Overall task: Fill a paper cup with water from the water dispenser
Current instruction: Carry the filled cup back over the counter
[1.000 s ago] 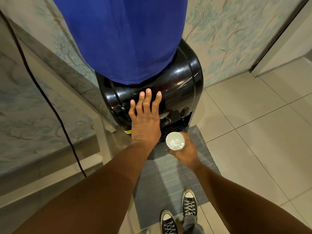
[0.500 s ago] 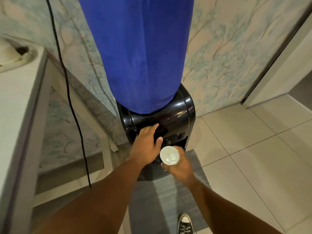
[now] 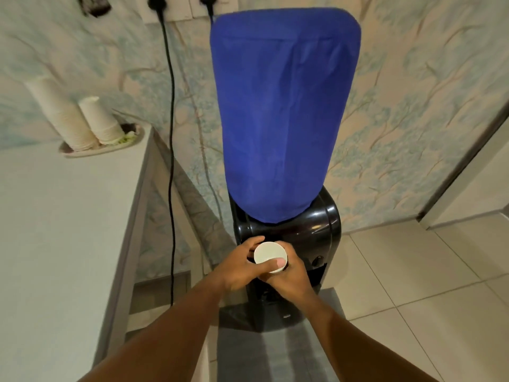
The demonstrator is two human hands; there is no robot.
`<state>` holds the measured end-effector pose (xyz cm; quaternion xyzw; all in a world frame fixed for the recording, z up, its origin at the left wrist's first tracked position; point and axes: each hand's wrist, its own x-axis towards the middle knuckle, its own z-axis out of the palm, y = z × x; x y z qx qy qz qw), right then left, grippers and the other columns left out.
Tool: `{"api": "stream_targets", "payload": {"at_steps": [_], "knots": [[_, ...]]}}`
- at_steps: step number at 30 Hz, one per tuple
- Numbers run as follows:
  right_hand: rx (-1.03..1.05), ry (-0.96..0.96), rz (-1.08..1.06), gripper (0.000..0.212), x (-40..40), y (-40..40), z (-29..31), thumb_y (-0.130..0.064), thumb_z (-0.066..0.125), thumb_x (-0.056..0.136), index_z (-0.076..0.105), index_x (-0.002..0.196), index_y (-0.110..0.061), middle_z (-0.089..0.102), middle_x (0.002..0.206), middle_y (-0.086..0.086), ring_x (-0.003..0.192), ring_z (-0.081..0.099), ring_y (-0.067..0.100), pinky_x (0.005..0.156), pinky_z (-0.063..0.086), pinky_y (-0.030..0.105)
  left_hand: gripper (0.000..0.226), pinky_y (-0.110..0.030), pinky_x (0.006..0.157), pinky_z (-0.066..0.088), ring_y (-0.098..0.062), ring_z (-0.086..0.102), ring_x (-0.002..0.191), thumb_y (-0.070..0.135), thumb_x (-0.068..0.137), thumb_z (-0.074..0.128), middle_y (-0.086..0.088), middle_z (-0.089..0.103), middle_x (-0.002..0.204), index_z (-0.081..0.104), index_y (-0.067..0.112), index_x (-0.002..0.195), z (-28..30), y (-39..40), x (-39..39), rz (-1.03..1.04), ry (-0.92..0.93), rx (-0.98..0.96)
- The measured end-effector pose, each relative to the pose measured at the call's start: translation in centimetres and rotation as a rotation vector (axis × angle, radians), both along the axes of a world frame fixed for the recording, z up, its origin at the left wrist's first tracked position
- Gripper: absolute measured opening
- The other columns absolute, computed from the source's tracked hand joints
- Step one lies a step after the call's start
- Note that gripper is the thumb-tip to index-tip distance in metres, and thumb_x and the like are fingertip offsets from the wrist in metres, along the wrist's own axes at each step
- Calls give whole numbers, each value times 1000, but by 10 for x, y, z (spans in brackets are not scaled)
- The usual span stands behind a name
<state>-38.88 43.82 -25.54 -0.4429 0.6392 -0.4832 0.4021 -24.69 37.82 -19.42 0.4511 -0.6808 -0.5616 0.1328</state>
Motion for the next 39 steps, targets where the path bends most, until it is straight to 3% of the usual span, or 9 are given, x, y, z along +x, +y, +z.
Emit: {"api": "stream_targets", "payload": {"at_steps": [3,6,10,13,19,22,26,34,39], "knots": [[-30,5,48,72,12,-12,21,-23,87,65,47,123,-37,59,110,-13,102,60,10,77,59,27,82,-8,68,49,4,59,101,70,56,80,23,59,114,46,46,128,18,-2,12,31,21,-30],[-56,11,67,65,25,-24,40,-26,83,69,47,120,-40,58,112,-11,103,60,15,77,60,35,58,-7,69,50,11,59,98,68,57,82,31,63,105,51,62,106,35,-6,24,45,50,-70],[-117,56,57,58,42,-39,61,-29,81,74,46,121,-34,58,114,-9,105,58,12,85,56,31,84,-29,92,54,-2,58,112,68,55,84,21,60,120,49,44,127,45,-15,41,116,61,-119],[-174,41,51,59,56,-52,78,-28,81,73,49,122,-30,59,115,-8,107,57,10,85,52,25,88,-35,98,51,-4,58,115,64,54,87,19,62,122,51,41,130,56,-18,54,169,99,-130],[-229,55,69,64,94,-76,112,-57,73,61,48,117,-41,59,112,-13,104,57,7,83,52,24,66,-23,88,53,-4,63,109,44,67,86,14,68,116,57,35,125,93,-20,80,271,230,-186],[-251,38,102,78,113,-84,128,-63,67,51,52,122,-34,61,111,-13,104,58,9,84,55,31,56,-17,82,53,0,63,105,37,76,82,15,69,114,56,35,125,110,-19,95,315,237,-243],[-256,19,175,73,140,-92,148,-40,81,59,51,124,-32,59,109,-12,100,57,7,78,54,25,58,-26,92,52,-8,61,111,36,80,78,10,65,120,52,30,132,125,-20,120,410,226,-306],[-272,-12,313,58,209,-98,172,-11,80,70,55,117,-33,63,102,-16,95,59,1,69,47,7,58,-18,81,48,-4,60,106,34,74,80,12,63,116,54,29,126,144,-17,181,622,168,-433],[-265,10,361,56,250,-98,176,-14,77,70,56,118,-32,64,111,-8,103,60,10,83,53,25,55,-18,81,48,-3,60,104,36,76,81,17,63,114,55,33,124,149,-11,220,708,121,-483]]}}
